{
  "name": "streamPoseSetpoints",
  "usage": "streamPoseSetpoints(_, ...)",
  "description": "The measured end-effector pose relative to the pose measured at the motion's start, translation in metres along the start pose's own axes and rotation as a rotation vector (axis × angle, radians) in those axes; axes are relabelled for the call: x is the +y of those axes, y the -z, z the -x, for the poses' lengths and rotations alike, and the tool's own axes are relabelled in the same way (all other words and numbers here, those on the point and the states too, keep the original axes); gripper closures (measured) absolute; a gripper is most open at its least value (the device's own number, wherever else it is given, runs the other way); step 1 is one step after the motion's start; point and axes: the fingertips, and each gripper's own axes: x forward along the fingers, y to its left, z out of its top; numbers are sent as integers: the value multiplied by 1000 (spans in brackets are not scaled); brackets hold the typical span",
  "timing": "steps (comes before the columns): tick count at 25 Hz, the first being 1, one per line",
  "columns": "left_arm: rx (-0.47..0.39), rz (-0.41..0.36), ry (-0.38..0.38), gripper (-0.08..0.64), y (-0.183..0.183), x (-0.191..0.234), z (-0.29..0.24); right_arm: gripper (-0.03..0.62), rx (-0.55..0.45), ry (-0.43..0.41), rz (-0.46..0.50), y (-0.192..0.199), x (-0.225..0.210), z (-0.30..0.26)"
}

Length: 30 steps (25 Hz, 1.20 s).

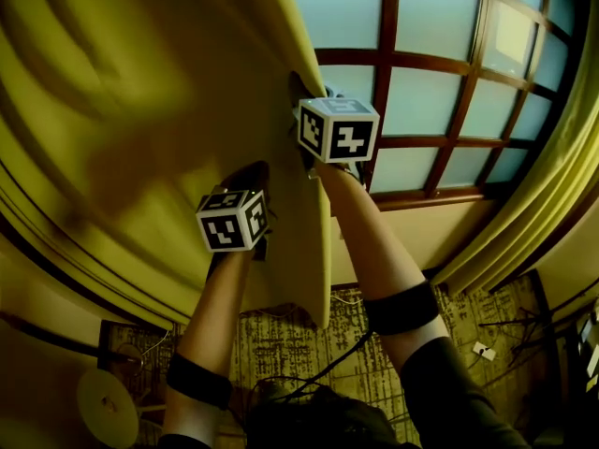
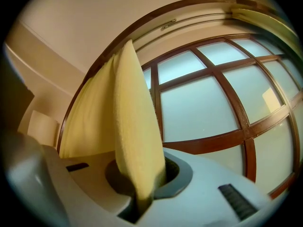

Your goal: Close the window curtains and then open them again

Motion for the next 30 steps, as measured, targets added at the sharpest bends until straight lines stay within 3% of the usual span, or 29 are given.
streamPoseSetpoints(18,4,-10,87,560,4,31,-11,568,-3,27,14,21,28,-26)
streamPoseSetpoints(30,-9,3,93,560,10,6,-25,568,-12,3,46,9,16,-11)
